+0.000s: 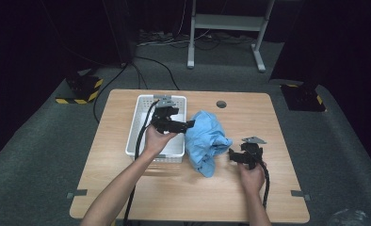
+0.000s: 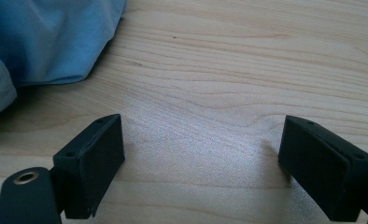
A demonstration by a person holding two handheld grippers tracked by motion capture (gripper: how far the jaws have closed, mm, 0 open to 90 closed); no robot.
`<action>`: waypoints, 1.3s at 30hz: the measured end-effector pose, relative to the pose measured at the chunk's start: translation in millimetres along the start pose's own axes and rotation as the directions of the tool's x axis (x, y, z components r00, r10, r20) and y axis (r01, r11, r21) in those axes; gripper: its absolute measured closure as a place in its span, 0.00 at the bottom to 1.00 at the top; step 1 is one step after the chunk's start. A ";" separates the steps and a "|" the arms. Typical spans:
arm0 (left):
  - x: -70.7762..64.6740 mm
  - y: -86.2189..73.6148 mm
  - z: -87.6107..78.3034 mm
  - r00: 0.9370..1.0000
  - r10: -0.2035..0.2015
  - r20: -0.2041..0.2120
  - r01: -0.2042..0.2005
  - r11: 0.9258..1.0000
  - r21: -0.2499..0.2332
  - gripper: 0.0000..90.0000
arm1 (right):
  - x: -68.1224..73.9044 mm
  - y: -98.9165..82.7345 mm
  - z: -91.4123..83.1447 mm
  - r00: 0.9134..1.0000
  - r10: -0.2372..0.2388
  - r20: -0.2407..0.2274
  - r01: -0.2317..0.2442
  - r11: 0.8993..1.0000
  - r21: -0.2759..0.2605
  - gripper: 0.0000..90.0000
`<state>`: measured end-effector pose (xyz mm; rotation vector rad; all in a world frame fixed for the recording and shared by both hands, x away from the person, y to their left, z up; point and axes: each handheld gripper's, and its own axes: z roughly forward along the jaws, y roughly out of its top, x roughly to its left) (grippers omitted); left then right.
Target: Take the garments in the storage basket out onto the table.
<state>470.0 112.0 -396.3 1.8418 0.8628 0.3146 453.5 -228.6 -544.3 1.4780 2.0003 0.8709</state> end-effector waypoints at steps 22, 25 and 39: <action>8.3 -6.1 -23.3 0.999 0.001 -0.035 -0.002 1.000 -0.026 0.12 | 0.0 0.0 0.0 1.000 0.000 0.000 0.000 1.000 0.000 0.16; 10.1 -7.3 -26.3 0.999 -0.001 -0.042 0.000 1.000 -0.026 0.12 | 0.0 0.0 0.0 1.000 0.000 0.000 0.000 1.000 0.000 0.16; 12.5 -8.3 -39.1 0.998 -0.004 -0.056 0.002 0.999 -0.038 0.13 | 0.0 0.0 0.0 1.000 0.000 0.000 0.000 1.000 0.000 0.16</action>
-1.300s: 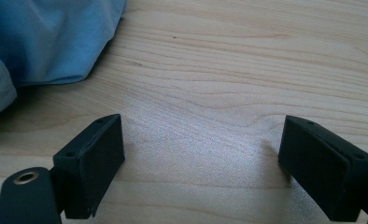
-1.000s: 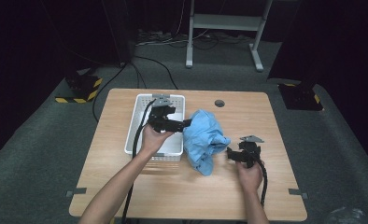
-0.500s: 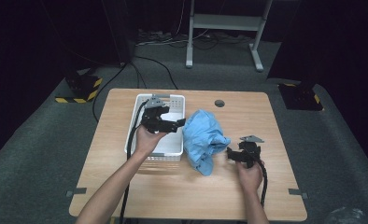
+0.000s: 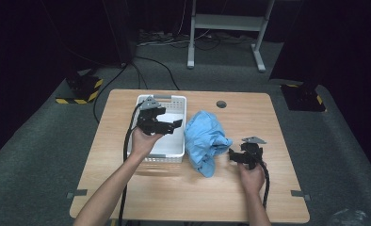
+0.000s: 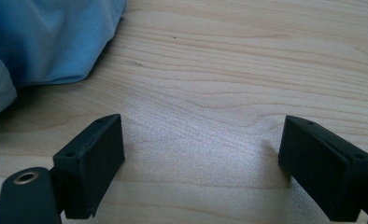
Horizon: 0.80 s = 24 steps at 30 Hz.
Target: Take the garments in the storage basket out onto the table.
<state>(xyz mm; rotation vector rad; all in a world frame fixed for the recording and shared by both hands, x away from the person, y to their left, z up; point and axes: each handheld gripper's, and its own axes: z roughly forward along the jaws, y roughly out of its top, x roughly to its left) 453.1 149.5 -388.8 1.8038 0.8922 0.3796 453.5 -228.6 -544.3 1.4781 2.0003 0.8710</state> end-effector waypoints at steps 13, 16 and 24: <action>4.4 -1.9 -7.5 1.000 -0.010 -0.016 0.010 1.000 -0.003 0.13 | 0.0 0.0 0.0 1.000 0.000 0.000 0.000 1.000 0.000 0.16; 6.7 -4.3 -9.0 1.000 -0.020 -0.021 0.020 1.000 -0.001 0.13 | 0.0 0.0 0.0 1.000 0.000 0.000 0.000 1.000 0.000 0.16; 11.3 -7.7 -17.5 0.999 -0.034 -0.036 0.033 0.999 -0.016 0.14 | -0.1 0.0 0.0 1.000 -0.001 0.001 0.001 1.000 0.000 0.16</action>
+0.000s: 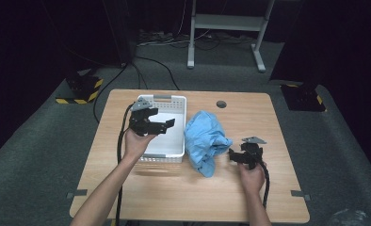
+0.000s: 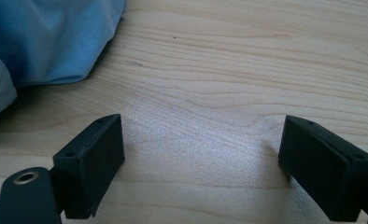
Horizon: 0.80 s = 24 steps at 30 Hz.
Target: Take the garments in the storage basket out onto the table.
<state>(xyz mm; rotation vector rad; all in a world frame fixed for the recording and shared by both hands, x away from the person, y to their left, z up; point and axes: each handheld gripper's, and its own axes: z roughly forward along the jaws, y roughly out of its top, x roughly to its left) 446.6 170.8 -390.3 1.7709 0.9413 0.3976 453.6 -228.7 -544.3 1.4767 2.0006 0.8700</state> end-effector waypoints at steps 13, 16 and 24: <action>5.9 -2.9 -8.2 1.000 -0.009 -0.019 0.009 1.000 -0.006 0.14 | 0.0 0.0 0.0 1.000 0.000 0.000 0.000 1.000 0.000 0.16; 7.3 -4.0 -11.7 1.000 -0.014 -0.024 0.014 1.000 -0.011 0.14 | 0.0 0.0 0.0 1.000 0.000 0.000 0.000 1.000 0.000 0.16; 9.2 -4.7 -17.1 0.999 -0.025 -0.028 0.024 1.000 -0.018 0.14 | 0.0 0.0 0.0 1.000 0.000 0.000 0.000 1.000 0.000 0.16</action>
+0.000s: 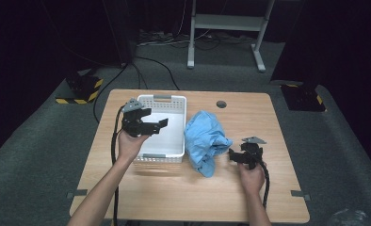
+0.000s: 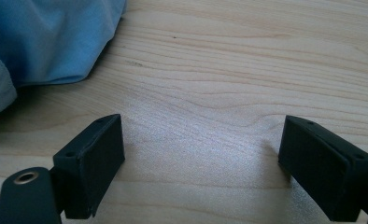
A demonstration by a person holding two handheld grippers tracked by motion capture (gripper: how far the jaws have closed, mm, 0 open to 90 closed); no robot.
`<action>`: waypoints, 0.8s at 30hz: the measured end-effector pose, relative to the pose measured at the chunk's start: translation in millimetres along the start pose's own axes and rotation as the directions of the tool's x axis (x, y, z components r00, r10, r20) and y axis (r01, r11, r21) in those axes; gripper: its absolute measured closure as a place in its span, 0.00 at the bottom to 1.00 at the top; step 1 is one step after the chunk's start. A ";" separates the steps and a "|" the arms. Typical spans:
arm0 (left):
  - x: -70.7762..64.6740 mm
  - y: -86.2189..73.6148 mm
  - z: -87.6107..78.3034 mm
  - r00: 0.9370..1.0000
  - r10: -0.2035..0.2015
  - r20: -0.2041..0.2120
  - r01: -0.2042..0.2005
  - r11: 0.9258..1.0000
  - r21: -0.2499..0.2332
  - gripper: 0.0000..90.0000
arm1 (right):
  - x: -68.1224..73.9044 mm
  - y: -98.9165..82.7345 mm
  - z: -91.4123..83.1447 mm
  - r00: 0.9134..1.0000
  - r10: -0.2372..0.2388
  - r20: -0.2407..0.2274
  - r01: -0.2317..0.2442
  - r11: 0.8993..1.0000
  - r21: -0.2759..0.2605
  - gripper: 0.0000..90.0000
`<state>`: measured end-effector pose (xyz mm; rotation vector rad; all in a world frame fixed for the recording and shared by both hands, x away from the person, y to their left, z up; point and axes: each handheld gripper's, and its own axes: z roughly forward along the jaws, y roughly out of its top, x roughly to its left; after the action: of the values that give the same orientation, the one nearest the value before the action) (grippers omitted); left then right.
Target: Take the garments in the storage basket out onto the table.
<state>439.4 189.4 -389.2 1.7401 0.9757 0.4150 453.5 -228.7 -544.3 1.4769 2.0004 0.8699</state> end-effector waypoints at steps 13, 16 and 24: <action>6.8 -4.6 -10.0 1.000 -0.015 -0.019 0.015 1.000 -0.011 0.14 | 0.0 0.0 0.0 1.000 0.000 0.000 0.000 1.000 0.000 0.16; 9.2 -6.5 -12.6 0.999 -0.023 -0.025 0.023 1.000 -0.013 0.14 | 0.1 0.0 0.0 1.000 0.000 0.000 0.000 1.000 0.000 0.16; 14.3 -10.1 -21.4 0.999 -0.035 -0.041 0.035 0.999 -0.024 0.14 | 0.1 0.0 0.0 1.000 0.000 0.000 0.000 1.000 0.000 0.16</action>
<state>429.3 215.0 -392.5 1.6974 1.0255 0.4392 453.5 -228.6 -544.3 1.4772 2.0000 0.8697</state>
